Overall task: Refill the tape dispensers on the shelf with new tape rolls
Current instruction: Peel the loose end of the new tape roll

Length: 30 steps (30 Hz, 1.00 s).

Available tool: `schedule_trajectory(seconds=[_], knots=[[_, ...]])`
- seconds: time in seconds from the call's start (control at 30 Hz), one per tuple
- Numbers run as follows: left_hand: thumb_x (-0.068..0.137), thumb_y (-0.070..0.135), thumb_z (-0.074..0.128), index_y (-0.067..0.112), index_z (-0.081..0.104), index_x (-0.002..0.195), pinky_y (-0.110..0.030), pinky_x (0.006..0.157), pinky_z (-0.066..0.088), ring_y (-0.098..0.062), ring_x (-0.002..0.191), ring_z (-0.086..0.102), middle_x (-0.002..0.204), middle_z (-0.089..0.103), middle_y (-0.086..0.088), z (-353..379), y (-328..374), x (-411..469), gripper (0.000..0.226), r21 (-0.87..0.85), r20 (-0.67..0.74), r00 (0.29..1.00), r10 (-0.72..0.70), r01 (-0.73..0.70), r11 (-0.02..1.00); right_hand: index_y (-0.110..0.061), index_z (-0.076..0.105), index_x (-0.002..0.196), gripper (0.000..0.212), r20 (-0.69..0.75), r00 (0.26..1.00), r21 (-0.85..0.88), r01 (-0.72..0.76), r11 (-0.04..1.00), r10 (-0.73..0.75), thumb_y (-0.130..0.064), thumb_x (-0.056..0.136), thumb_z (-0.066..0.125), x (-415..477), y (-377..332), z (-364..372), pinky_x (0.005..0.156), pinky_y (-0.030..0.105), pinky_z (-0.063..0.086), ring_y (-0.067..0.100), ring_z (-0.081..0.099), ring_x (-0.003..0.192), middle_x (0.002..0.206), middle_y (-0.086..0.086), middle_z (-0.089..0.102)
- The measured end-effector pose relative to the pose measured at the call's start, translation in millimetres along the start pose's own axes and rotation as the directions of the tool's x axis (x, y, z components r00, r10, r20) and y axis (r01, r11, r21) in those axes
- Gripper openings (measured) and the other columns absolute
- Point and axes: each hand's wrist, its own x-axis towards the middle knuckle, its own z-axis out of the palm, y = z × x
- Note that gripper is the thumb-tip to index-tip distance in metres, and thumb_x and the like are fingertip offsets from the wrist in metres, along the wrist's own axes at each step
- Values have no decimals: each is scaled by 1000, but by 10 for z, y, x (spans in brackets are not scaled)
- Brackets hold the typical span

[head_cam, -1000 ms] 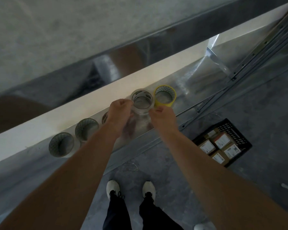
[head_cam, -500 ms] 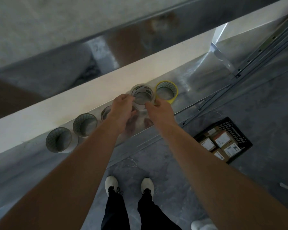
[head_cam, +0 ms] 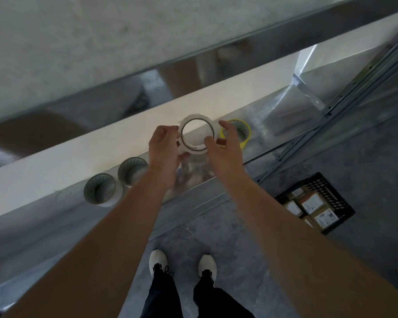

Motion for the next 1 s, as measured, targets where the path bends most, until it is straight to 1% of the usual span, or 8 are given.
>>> schedule_trajectory(seconds=[0.1, 0.17, 0.33, 0.43, 0.6, 0.7, 0.83, 1.0], knots=[[100, 10, 59, 16, 58, 97, -44, 74, 65, -25, 95, 67, 94, 63, -2, -50, 120, -191, 7, 12, 6, 999, 39, -39, 999, -34, 59, 124, 41, 10, 997, -4, 80, 997, -80, -19, 87, 66, -126, -123, -30, 68, 24, 55, -3, 65, 74, 89, -15, 67], [100, 10, 58, 15, 59, 102, -40, 70, 66, -26, 97, 67, 101, 64, -7, -116, 198, -324, 5, -7, 1, 999, 41, -41, 999, -34, 59, 119, 36, 16, 994, -5, 110, 994, -110, -18, 87, 66, -223, -215, -59, 66, 25, 54, 2, 65, 74, 87, -13, 67], [97, 13, 59, 6, 68, 118, -59, 92, 63, -34, 115, 70, 122, 72, -15, -316, 352, -671, 25, -20, -36, 999, -4, 3, 1000, -34, 54, 113, 34, 40, 981, -56, 193, 980, -191, -21, 84, 65, -539, -405, -91, 76, 42, 59, 19, 68, 83, 91, -5, 68], [96, 11, 58, 1, 69, 119, -61, 90, 63, -33, 112, 70, 120, 73, -12, -469, 380, -863, 28, -30, -19, 999, 33, -34, 999, -33, 53, 109, 35, 23, 976, -68, 218, 974, -217, -29, 76, 66, -743, -475, -69, 78, 48, 59, 20, 68, 86, 98, 0, 67], [99, 13, 59, 6, 73, 107, -56, 86, 66, -37, 107, 75, 114, 74, -14, -816, 392, -1118, 18, -13, -10, 995, 94, -95, 995, -19, 49, 97, 36, 36, 949, -208, 313, 927, -312, -36, 70, 66, -1085, -555, 65, 73, 46, 55, 24, 62, 84, 96, 7, 62], [100, 18, 61, 6, 74, 114, -48, 87, 66, -38, 105, 75, 113, 74, -19, -1113, 407, -1308, 23, 10, 7, 995, 97, -97, 995, -18, 47, 95, 33, 47, 942, -281, 332, 900, -333, -31, 76, 71, -1328, -572, 178, 74, 46, 54, 27, 60, 86, 99, 9, 60], [101, 20, 63, 6, 74, 114, -38, 75, 65, -30, 90, 75, 101, 74, -17, -1630, 468, -1593, 23, -17, 57, 993, 102, -101, 995, -17, 47, 92, 29, 25, 933, -291, 351, 890, -360, -22, 83, 74, -1764, -572, 390, 76, 48, 53, 27, 60, 85, 95, 7, 61], [101, 12, 57, 1, 69, 113, -40, 77, 65, -28, 87, 74, 100, 74, -15, -2349, 533, -1921, 20, -58, 34, 992, 118, -116, 992, -26, 55, 110, 28, 77, 900, -267, 433, 861, -429, -15, 88, 67, -2401, -635, 698, 78, 39, 55, 25, 63, 91, 102, 5, 65]])
